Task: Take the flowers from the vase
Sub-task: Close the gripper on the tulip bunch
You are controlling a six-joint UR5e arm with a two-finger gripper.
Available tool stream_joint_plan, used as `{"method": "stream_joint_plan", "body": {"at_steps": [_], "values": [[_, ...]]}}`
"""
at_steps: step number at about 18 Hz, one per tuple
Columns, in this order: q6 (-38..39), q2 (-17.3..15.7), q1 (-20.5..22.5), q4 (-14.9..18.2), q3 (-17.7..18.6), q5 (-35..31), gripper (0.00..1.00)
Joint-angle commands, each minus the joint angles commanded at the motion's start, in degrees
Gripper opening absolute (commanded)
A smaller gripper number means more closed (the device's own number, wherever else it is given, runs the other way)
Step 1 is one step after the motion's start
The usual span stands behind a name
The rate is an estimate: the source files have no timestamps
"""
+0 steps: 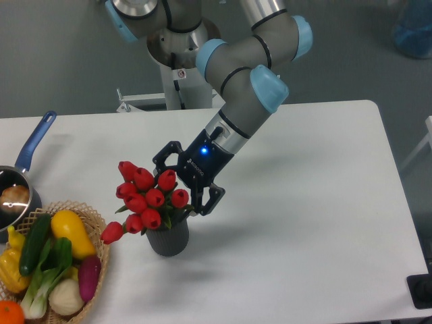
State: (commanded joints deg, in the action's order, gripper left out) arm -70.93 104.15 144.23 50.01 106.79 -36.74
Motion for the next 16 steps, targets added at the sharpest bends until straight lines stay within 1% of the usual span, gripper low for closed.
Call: {"method": "stream_joint_plan", "body": {"at_steps": [1,2,3,4,5,7,11,14,16], "values": [[0.4,0.1,0.0,0.0,0.0,0.7,0.39],[1.2,0.1,0.0,0.0,0.0,1.2,0.26],[2.1,0.0,0.0,0.0,0.0,1.3,0.23],[3.1,0.0,0.0,0.0,-0.1,1.2,0.12],[3.7,-0.1,0.0,0.0,-0.3,1.3,0.06],[4.9,-0.2,0.0,0.0,-1.1,1.2,0.02],[6.1,-0.4,0.4,0.0,-2.0,1.4,0.02],[11.9,-0.5,1.0,0.0,-4.6,2.3,0.02],[12.5,-0.5,1.6,0.0,-5.4,3.9,0.02]]}}
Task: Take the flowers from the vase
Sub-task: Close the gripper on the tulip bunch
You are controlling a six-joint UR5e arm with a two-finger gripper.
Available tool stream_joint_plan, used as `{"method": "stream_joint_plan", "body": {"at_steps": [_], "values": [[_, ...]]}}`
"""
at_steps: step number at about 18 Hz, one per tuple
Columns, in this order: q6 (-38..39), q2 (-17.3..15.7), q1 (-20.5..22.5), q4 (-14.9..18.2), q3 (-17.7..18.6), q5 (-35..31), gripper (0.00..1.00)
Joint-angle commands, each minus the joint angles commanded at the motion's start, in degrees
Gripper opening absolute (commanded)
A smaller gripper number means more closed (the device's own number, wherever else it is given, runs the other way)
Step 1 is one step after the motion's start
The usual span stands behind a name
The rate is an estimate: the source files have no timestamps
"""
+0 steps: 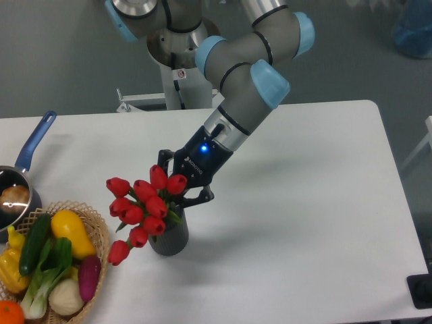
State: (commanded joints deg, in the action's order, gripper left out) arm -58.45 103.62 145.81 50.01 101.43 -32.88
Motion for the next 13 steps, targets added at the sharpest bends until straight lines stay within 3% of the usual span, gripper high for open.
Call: {"method": "stream_joint_plan", "body": {"at_steps": [5,13], "values": [[1.5,-1.7,2.1,0.1,-0.2,3.3,0.02],[8.8,-2.1,5.2,0.1,-3.9,11.2,0.03]]}}
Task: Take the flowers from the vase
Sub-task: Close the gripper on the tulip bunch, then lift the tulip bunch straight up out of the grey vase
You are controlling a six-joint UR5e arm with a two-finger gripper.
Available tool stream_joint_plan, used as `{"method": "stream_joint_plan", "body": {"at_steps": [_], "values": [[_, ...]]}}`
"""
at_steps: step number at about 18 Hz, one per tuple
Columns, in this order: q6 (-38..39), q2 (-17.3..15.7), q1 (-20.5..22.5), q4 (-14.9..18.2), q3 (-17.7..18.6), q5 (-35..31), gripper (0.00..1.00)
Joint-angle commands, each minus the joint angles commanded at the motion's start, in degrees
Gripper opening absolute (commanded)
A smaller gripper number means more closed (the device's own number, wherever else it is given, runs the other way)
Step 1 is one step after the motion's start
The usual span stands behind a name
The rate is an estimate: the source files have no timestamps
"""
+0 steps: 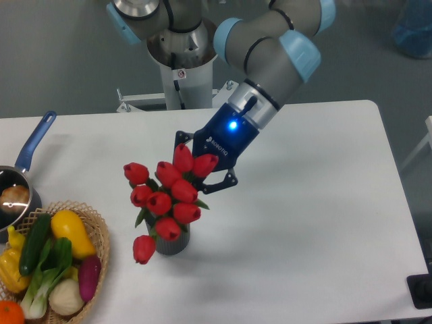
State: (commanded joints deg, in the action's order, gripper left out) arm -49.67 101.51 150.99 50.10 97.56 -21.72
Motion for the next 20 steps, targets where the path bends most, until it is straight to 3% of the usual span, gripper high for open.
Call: {"method": "stream_joint_plan", "body": {"at_steps": [12,20], "values": [[5.9,-1.5,4.2,-0.1,-1.5,8.4,0.03],[3.8,-1.8,5.5,-0.3,-3.2,8.1,0.06]]}}
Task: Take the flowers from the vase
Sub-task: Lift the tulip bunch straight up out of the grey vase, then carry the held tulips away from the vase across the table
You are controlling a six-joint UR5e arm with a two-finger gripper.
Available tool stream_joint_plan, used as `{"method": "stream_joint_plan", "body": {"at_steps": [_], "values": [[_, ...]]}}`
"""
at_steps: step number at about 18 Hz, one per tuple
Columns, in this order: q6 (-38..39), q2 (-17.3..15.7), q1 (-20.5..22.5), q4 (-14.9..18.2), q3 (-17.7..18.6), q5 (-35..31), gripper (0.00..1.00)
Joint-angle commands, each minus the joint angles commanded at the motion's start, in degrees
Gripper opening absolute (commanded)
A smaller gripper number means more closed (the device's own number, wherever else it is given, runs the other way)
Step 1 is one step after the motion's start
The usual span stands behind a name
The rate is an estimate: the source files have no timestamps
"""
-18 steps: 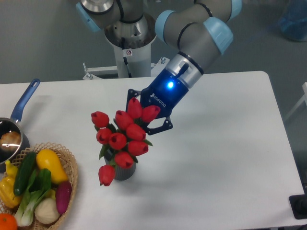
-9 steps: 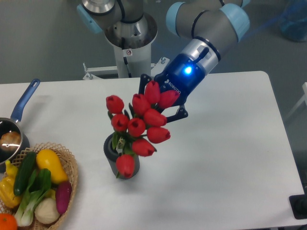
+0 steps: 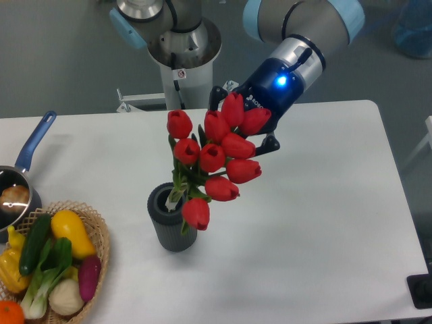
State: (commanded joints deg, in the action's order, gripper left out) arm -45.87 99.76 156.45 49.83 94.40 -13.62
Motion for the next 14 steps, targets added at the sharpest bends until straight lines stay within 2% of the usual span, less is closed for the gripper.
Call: {"method": "stream_joint_plan", "body": {"at_steps": [3,5,10,14], "values": [[-2.7,0.1,0.4,-0.1,-1.6,-6.0,0.06],[-6.7,0.3,0.4,-0.3,-1.8,-10.2,0.15],[-9.9,0.8,1.8,-0.4,-1.8,-11.8,0.11],[-17.1,2.0,4.4,-0.4,-1.8,-12.7,0.11]]}}
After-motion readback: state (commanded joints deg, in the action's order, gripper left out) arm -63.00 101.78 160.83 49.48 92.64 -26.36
